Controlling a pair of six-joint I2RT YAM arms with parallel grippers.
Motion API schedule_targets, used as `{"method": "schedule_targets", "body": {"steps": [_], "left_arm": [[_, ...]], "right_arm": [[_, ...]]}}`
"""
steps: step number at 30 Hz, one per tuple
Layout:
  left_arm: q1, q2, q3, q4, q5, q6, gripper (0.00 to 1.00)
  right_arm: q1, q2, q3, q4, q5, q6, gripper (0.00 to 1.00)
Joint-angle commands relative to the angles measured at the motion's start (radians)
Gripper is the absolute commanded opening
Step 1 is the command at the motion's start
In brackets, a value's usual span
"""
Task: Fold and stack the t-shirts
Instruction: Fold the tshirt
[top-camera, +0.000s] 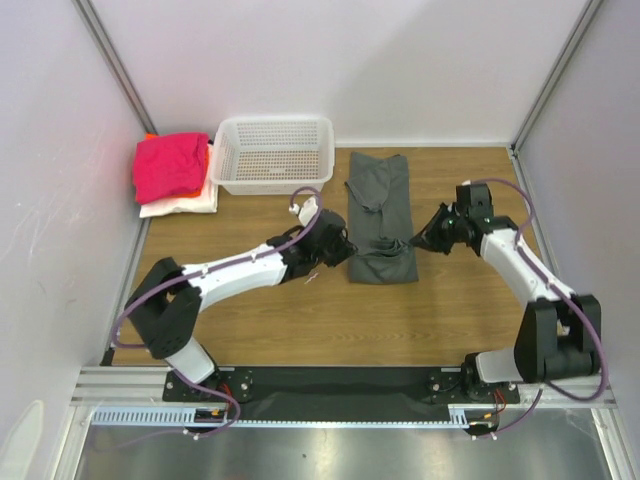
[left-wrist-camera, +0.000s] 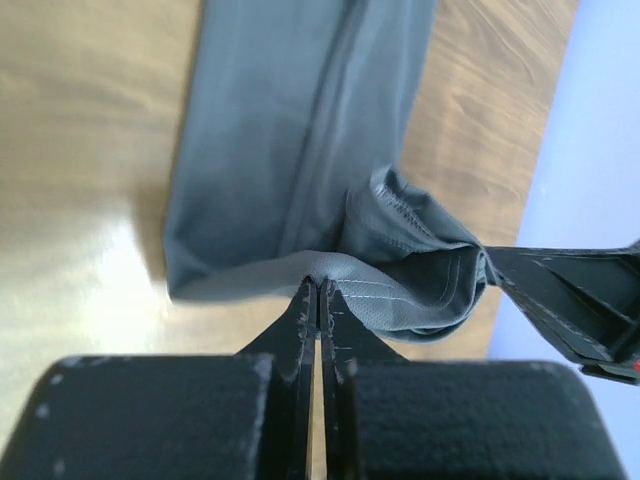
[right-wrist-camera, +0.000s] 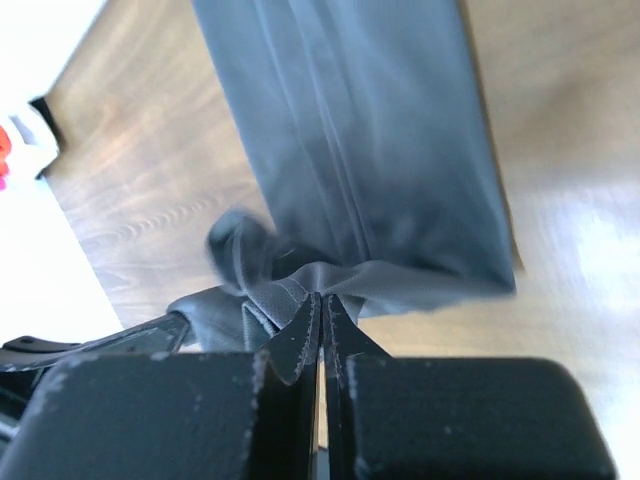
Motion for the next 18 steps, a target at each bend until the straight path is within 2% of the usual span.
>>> {"method": "schedule_targets", "body": {"steps": [1,8,18], "left_arm": [[0.052,0.061,0.083,-0.015,0.076,0.072,0.0],[0.17,0.163,0.155,0.065,0.111,0.106,0.0],[0.19,0.335,0.296,0.111,0.17,0.127,0.0]], "right_arm": [[-0.012,0.089,0.094,0.076,-0.041,-0.029,0.0],[-0.038,0.311,0.275,0.09,-0.059,-0.071,0.0],[-0.072,0.461,0.356,0.099,-0.09,-0.114,0.0]]}}
